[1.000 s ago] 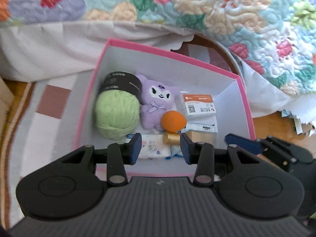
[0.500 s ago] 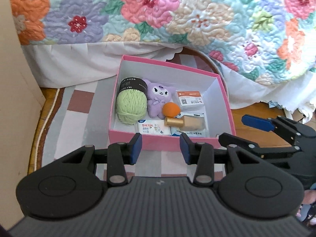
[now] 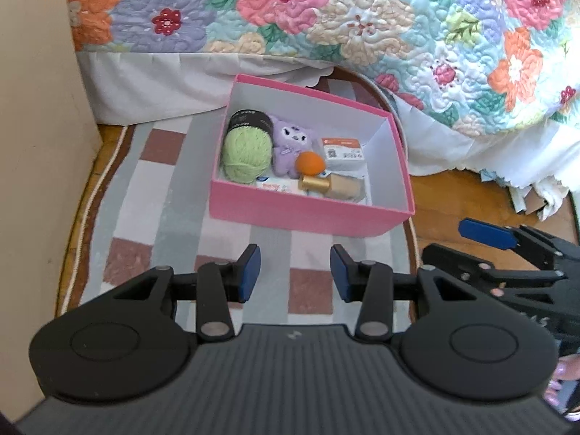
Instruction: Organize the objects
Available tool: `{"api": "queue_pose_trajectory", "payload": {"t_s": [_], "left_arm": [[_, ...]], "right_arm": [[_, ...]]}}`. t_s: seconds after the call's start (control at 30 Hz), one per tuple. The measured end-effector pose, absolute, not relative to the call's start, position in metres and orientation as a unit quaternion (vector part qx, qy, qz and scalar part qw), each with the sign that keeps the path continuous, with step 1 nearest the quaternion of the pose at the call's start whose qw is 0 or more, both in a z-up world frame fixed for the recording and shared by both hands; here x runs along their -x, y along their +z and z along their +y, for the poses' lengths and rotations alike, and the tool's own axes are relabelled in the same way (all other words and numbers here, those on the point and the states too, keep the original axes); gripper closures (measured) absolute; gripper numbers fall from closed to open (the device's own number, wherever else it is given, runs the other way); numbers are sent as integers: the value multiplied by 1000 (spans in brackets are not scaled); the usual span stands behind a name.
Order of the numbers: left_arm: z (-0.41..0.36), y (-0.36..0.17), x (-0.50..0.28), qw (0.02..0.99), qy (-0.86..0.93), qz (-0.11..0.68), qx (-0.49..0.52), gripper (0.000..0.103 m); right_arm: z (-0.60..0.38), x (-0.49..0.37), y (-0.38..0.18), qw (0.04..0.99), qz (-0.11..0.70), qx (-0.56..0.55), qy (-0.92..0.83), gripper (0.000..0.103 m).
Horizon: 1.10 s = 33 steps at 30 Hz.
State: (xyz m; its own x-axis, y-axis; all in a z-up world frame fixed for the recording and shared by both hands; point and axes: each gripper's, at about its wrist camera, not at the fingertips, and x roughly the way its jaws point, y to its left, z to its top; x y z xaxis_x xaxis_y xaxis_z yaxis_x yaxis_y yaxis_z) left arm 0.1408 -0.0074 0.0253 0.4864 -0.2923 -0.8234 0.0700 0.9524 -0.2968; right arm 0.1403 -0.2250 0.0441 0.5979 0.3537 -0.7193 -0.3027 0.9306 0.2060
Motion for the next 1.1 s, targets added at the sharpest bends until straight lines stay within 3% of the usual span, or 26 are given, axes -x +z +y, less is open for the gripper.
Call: {"api": "queue_pose_trajectory", "payload": {"t_s": [0.47,0.63,0.77,1.1], "left_arm": [[-14,39,-94,864,-107,487,74,47],[-16,40,-83,868,-87,486,56,28],[-13,40,-79,870,-75,484,54,5],[-14,33,-76,853,-25,521,-3,3]], "right_arm": [[-222,-101,45,890,421,-39,171,22],[-214,-89,48,893,422,-14,159,11],[-212,-85,48,887,441,-14,134,8],[-212,-77,51,881,464,4,94,8]]}}
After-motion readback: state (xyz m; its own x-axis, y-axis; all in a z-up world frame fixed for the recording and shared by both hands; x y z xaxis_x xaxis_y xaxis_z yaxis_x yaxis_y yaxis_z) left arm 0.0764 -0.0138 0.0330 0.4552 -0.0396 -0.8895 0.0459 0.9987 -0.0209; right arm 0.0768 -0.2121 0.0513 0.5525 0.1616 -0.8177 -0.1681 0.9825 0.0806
